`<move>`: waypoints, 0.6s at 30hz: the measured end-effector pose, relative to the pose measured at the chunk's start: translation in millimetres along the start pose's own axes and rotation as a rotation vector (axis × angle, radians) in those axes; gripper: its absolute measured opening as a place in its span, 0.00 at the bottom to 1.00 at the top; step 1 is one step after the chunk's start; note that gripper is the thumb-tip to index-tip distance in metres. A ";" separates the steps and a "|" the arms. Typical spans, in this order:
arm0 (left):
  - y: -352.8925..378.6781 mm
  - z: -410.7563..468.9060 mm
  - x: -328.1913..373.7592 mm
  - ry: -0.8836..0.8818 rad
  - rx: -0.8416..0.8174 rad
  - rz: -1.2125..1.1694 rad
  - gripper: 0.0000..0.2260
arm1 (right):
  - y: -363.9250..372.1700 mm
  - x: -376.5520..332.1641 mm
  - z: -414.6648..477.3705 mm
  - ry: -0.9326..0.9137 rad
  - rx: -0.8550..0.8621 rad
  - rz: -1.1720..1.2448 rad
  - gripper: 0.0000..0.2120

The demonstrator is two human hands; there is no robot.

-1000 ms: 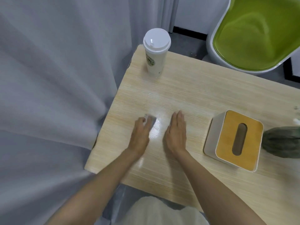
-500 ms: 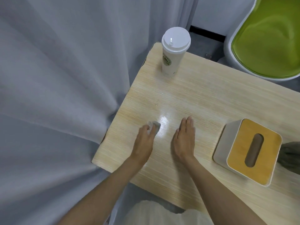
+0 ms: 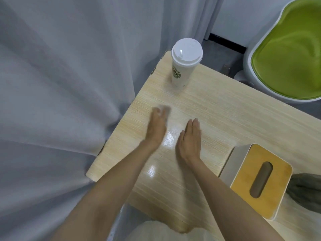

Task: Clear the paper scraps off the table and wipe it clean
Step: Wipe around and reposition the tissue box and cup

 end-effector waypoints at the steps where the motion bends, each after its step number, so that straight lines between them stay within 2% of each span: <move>1: 14.4 -20.7 3.0 0.111 -0.128 0.053 0.18 | -1.4 4.4 1.2 0.004 0.001 0.000 0.25; 3: 23.8 -44.9 4.8 0.346 -0.334 0.284 0.15 | -6.2 15.5 3.3 0.018 0.019 -0.012 0.26; 4: 15.7 -40.7 4.5 0.389 -0.375 0.379 0.15 | -8.7 20.0 3.2 0.013 0.034 -0.030 0.26; 5: 0.4 -19.3 -2.7 0.336 -0.348 0.431 0.14 | -10.8 23.0 2.4 0.002 0.044 -0.043 0.26; 6: -20.4 3.6 -6.9 0.255 -0.270 0.442 0.13 | -11.7 25.5 1.2 -0.008 0.047 -0.045 0.26; 9: -89.1 53.6 -14.4 -0.050 0.193 0.260 0.12 | -12.1 32.1 -7.0 0.000 0.039 -0.024 0.25; 10: -92.7 55.0 -14.1 -0.094 0.297 0.152 0.12 | -12.2 35.0 -9.9 0.009 0.041 -0.019 0.25; 12: -71.2 37.8 -8.7 -0.119 0.395 -0.108 0.12 | -12.3 40.1 -14.2 0.011 0.056 -0.033 0.26; 13: -49.2 20.6 -5.8 -0.142 0.355 -0.160 0.14 | -12.9 41.9 -15.5 0.006 0.073 -0.048 0.27; 15: 4.4 -25.6 1.0 -0.102 0.098 -0.139 0.18 | -14.3 45.9 -17.1 0.006 0.103 -0.071 0.29; 18: 48.3 -77.5 8.8 0.165 -0.367 0.197 0.18 | -18.8 52.5 -18.4 0.025 0.116 -0.067 0.32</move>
Point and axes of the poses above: each hand's wrist, its own z-axis towards the middle knuckle, its own y-axis out of the palm, x = y × z, the point moved 8 cm from there along z, towards the middle knuckle, and after that the axes turned 7 degrees about x, right-handed, at the moved point
